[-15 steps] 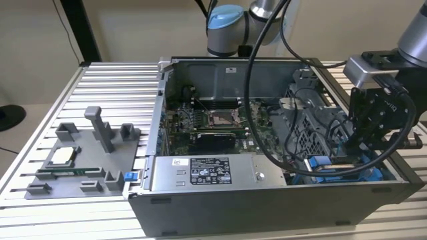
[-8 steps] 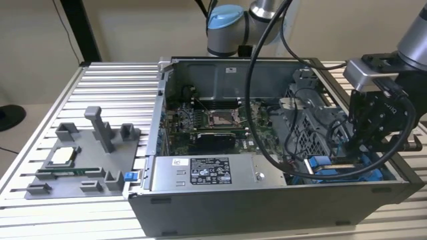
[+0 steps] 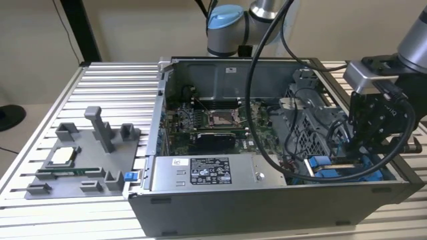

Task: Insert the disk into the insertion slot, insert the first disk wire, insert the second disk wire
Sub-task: 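Insert the first disk wire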

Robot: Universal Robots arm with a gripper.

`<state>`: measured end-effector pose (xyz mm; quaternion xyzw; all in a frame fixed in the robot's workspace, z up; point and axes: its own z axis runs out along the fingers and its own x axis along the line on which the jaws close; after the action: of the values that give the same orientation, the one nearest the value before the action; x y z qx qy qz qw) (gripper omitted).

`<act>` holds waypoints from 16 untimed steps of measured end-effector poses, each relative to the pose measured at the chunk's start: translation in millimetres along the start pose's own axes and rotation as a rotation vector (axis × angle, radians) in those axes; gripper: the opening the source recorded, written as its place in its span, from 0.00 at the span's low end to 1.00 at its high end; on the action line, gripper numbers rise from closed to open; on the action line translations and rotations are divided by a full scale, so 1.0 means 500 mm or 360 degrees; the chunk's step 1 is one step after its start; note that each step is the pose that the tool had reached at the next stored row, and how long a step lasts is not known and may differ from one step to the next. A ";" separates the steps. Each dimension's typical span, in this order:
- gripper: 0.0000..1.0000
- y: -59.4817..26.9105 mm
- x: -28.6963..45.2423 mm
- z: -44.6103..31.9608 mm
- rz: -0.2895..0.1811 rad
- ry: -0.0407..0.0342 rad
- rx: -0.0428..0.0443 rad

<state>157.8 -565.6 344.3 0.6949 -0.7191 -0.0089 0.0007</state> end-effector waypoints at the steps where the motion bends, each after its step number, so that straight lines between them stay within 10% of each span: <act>1: 0.00 0.000 0.000 0.001 0.0000 0.0000 0.0000; 16: 0.00 0.000 0.000 0.008 0.0000 0.0000 0.0001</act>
<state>157.7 -565.3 340.4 0.6948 -0.7191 -0.0088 0.0006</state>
